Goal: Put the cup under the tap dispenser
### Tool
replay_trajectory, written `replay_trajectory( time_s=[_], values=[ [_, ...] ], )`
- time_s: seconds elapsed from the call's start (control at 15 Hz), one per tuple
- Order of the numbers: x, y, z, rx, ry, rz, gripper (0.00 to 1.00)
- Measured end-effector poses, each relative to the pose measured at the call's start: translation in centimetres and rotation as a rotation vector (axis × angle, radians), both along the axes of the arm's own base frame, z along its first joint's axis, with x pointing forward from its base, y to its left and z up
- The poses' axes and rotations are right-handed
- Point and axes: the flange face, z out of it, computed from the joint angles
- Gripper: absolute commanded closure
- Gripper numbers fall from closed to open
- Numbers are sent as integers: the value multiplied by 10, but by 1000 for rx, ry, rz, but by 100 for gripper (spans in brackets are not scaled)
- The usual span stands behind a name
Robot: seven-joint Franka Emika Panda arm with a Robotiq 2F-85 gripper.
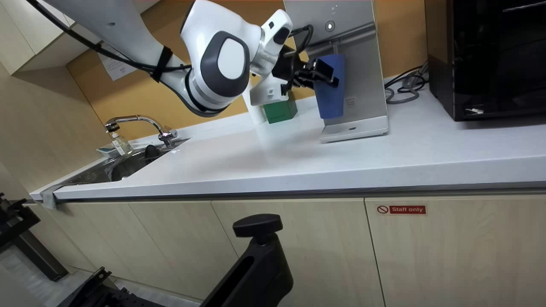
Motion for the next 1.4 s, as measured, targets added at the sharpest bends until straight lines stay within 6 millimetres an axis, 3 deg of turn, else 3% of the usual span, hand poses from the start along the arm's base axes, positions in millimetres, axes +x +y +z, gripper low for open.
replay_trajectory(
  time_s=[0.33,0.8,1.4],
  values=[
    [6,-8,11,-32,-12,9,55],
    [3,-22,-21,-15,36,-10,55],
    [22,-33,-25,13,1,-3,55]
  ],
)
